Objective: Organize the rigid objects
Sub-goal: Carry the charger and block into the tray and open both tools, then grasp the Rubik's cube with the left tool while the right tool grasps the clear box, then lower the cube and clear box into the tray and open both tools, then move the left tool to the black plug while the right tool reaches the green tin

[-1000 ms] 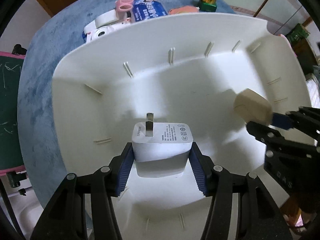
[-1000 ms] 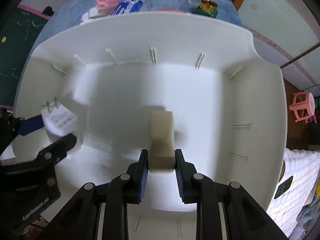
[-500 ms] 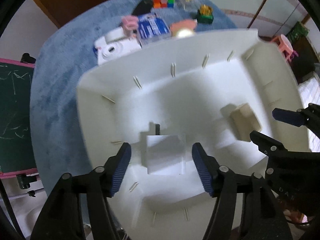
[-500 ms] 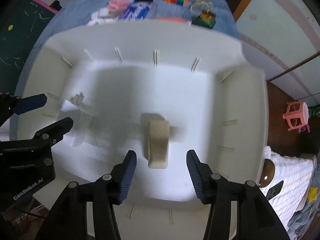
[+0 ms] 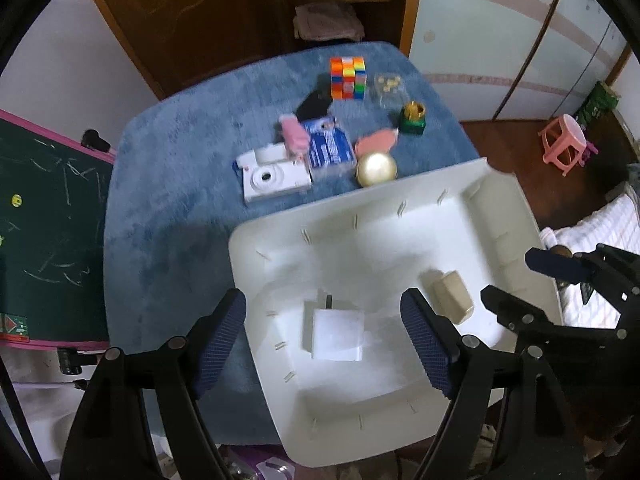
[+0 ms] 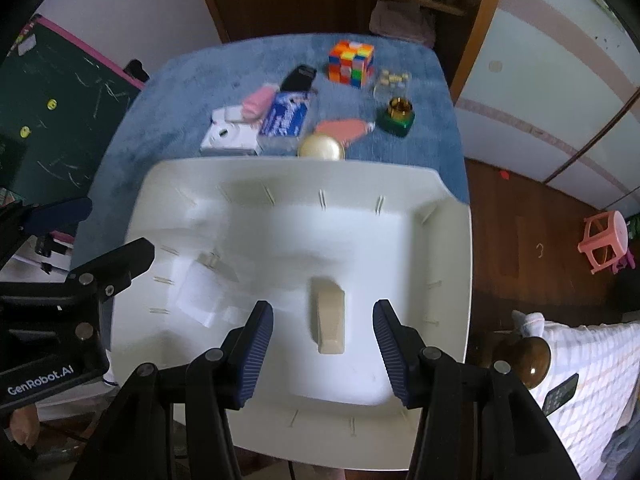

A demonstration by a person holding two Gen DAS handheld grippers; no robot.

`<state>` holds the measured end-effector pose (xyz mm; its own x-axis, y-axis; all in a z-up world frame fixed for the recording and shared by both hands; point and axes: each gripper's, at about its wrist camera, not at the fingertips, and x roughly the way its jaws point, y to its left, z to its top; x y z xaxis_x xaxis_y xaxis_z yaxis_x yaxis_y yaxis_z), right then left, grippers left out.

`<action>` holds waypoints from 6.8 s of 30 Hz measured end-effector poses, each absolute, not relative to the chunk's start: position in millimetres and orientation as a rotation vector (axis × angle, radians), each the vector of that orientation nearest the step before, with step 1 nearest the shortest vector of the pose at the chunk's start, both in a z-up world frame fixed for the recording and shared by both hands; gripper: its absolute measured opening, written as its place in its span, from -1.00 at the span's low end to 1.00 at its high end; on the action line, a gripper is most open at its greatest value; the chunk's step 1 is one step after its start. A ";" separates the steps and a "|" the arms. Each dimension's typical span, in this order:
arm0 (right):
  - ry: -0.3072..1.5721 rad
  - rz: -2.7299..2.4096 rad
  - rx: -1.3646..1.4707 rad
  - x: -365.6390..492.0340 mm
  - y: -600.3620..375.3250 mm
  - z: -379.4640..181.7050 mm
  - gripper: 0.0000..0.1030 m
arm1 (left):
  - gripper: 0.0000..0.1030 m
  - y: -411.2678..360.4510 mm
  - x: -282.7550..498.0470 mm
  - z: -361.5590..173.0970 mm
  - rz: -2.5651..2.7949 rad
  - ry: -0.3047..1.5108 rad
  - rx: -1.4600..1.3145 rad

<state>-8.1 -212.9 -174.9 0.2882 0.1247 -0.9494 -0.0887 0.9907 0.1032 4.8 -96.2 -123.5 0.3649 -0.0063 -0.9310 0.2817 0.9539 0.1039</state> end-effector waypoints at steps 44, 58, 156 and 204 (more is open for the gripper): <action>1.025 -0.077 0.206 184.7 -310.9 -68.8 0.16 | 0.60 -183.2 261.6 -38.4 -0.335 1.061 0.348; 1.241 -0.121 0.323 257.7 -323.0 -204.6 0.16 | 0.60 -218.2 342.8 -200.2 -0.339 1.361 0.376; 1.351 0.022 0.144 -50.6 -252.2 -240.3 -0.02 | 0.16 -121.9 -17.4 -208.0 -0.372 1.357 0.210; 1.216 0.084 0.194 -25.3 -261.7 -167.0 0.09 | 0.43 -117.7 5.3 -122.0 -0.334 1.178 0.294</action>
<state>-25.3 -261.7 -167.0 0.3466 0.1679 -0.9228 0.0398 0.9803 0.1934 5.3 -117.7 -122.0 0.3448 -0.1009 -0.9333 0.4037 0.9135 0.0504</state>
